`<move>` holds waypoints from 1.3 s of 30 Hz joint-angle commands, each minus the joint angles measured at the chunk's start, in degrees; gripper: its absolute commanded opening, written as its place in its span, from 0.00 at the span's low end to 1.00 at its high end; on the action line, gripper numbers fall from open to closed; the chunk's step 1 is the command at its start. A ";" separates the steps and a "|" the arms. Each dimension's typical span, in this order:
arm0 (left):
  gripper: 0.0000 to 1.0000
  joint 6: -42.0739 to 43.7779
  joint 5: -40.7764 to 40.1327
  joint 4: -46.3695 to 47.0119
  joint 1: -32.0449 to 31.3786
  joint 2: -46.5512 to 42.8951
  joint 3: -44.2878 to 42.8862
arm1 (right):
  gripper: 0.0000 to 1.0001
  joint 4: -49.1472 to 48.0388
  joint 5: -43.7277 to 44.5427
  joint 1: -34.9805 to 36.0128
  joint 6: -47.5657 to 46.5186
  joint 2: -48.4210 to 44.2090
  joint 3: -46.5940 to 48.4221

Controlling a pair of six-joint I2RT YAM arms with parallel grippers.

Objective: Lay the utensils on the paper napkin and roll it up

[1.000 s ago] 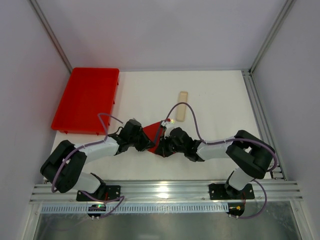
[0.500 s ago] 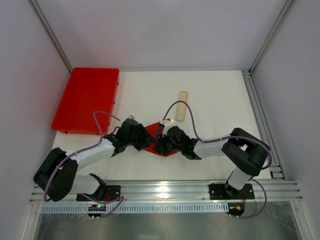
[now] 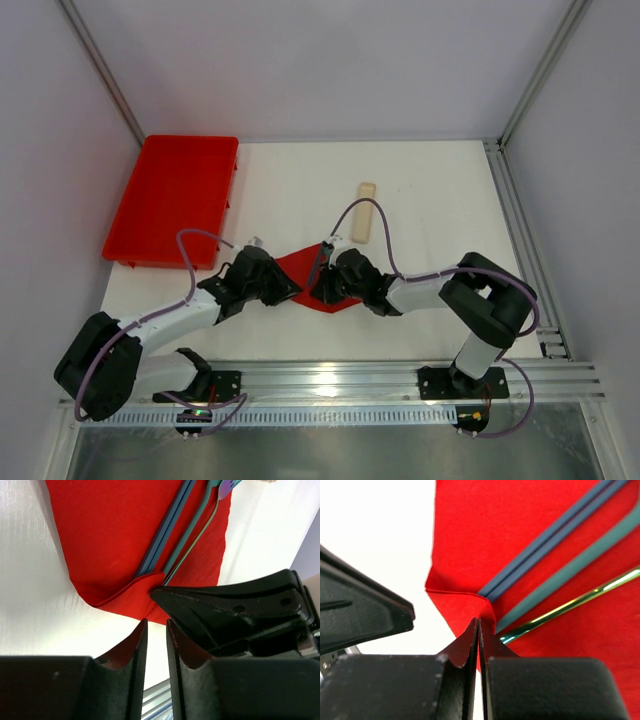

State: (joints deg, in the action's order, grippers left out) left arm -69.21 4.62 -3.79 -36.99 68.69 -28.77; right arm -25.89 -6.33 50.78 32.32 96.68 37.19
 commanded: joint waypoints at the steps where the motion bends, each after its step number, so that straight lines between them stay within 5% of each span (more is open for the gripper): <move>1: 0.22 1.88 1.08 3.26 0.34 -0.48 0.56 | 0.04 -1.80 2.28 -0.60 1.17 0.35 1.31; 13: 0.08 3.99 4.87 10.64 -0.71 5.49 1.35 | 0.04 -3.73 0.70 -1.57 1.87 1.58 1.22; 39: 0.03 4.61 6.45 14.34 -1.06 12.96 -0.49 | 0.04 -3.55 0.53 -1.83 5.03 -5.01 -3.96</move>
State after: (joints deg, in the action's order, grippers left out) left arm -65.65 10.63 8.10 -37.82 81.32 -27.88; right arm -27.18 -6.35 48.88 35.81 93.93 35.00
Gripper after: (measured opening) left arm 0.034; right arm 0.039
